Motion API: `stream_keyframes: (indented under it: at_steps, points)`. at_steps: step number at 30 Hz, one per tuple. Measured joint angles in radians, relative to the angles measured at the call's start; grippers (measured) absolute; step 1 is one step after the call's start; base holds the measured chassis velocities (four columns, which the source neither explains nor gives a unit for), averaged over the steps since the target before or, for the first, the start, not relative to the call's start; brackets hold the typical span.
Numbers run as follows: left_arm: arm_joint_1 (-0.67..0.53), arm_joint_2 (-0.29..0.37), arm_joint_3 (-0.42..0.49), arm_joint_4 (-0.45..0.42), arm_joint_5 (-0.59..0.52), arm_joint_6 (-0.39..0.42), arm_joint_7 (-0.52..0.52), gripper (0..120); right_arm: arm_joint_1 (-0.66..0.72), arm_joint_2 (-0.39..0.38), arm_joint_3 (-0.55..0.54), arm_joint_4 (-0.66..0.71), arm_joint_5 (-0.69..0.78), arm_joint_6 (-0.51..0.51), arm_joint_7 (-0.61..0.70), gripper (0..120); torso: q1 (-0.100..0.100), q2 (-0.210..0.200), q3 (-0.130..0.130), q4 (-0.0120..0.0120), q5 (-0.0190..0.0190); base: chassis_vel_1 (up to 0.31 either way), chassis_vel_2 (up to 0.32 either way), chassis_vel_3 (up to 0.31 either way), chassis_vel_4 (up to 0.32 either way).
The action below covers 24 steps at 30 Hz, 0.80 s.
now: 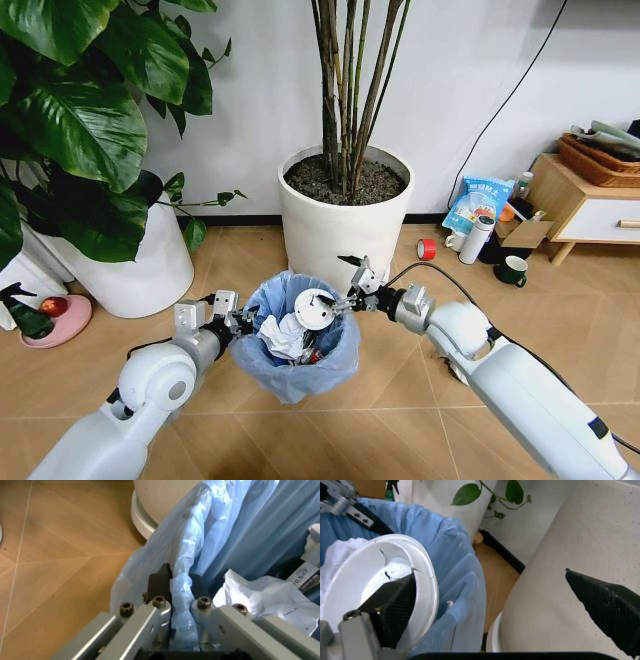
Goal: Pick up the trash bin and place the garbage on the floor into it.
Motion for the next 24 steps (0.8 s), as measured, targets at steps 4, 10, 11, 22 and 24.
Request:
stream_keyframes:
  at_steps: [4, 10, 11, 22, 24]
  points:
    - [-0.005, 0.002, -0.001, 0.007, 0.000, 0.000, 0.005, 0, 0.001, -0.006, 0.007, 0.019, 0.023, -0.013, 0.008, 100, 0.000, 0.000, 0.000, 0.0000, -0.0001, 0.000, 0.000, 0.000, 0.000]
    - [-0.004, 0.001, -0.002, 0.009, 0.000, 0.000, 0.007, 0, 0.011, -0.005, 0.011, 0.021, 0.057, -0.031, 0.024, 100, 0.000, 0.000, 0.000, 0.0001, 0.0000, 0.000, 0.000, 0.000, 0.000]
    - [-0.003, 0.001, -0.003, 0.009, 0.001, 0.000, 0.007, 0, 0.011, -0.004, 0.010, 0.026, 0.079, -0.038, 0.038, 100, 0.000, 0.000, 0.000, 0.0000, 0.0001, 0.000, 0.000, 0.000, 0.000]
    - [-0.002, -0.002, 0.002, 0.009, 0.003, 0.000, 0.007, 0, 0.020, 0.004, -0.039, 0.074, 0.210, -0.069, 0.141, 94, 0.000, 0.000, 0.000, 0.0000, -0.0001, 0.000, 0.000, 0.000, 0.000]
    - [0.000, -0.002, 0.002, 0.008, 0.004, 0.000, 0.006, 0, 0.022, 0.008, -0.050, 0.074, 0.214, -0.070, 0.151, 88, 0.000, 0.000, 0.000, 0.0000, -0.0001, 0.000, 0.000, 0.000, 0.000]
